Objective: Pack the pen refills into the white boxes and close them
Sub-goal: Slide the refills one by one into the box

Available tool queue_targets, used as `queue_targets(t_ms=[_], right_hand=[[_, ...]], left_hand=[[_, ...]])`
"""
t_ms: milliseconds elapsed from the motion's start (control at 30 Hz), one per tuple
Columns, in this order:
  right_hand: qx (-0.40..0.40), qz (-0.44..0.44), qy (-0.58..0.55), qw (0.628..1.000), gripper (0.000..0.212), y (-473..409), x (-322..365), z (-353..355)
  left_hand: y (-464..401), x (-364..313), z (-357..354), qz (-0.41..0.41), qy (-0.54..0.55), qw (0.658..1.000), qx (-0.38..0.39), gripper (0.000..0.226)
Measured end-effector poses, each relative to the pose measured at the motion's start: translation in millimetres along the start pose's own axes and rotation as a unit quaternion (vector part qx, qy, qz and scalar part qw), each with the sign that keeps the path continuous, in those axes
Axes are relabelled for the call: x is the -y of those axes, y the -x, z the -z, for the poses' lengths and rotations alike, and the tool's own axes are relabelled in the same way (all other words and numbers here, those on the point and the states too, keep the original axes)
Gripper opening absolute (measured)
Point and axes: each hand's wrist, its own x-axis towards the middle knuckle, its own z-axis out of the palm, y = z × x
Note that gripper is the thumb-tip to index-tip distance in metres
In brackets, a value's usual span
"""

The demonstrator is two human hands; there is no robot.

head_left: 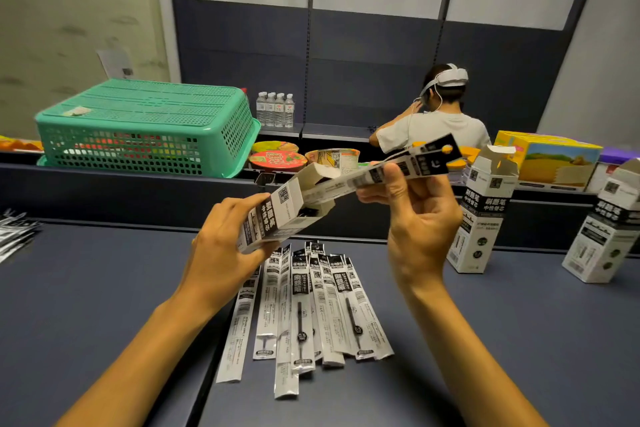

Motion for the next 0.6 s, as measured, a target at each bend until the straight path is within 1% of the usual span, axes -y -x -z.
queue_targets(t_ms=[100,267,367,433,500,567,600], right_hand=[[0.040,-0.035,-0.026,0.998,0.009,3.9,-4.2,-1.9],[0.137,-0.080,-0.033,0.987,0.010,8.9,-10.4,-2.1],[0.167,-0.112,-0.038,0.979,0.012,8.8,-11.4,-1.0],[0.162,-0.107,-0.010,0.981,0.015,8.2,-13.6,1.2],[0.161,-0.090,0.020,0.983,0.012,7.3,-18.3,3.2],[0.189,-0.052,0.084,0.977,0.014,7.8,-24.0,3.7],[0.215,-0.042,0.112,0.969,0.014,8.6,-25.3,3.1]], left_hand=[[-0.2,0.1,0.5,-0.002,-0.004,1.000,0.000,0.073],[-0.5,-0.6,0.5,-0.005,-0.002,1.000,-0.002,0.071],[-0.3,-0.4,1.1,-0.004,-0.002,1.000,-0.005,0.071],[-0.6,-0.5,0.8,-0.004,-0.001,1.000,-0.006,0.072],[-0.5,-0.3,0.4,-0.004,-0.001,1.000,-0.006,0.072],[-0.3,-0.2,0.1,-0.004,-0.003,1.000,-0.005,0.072],[-0.1,-0.2,-0.2,-0.005,-0.005,1.000,-0.004,0.073]])
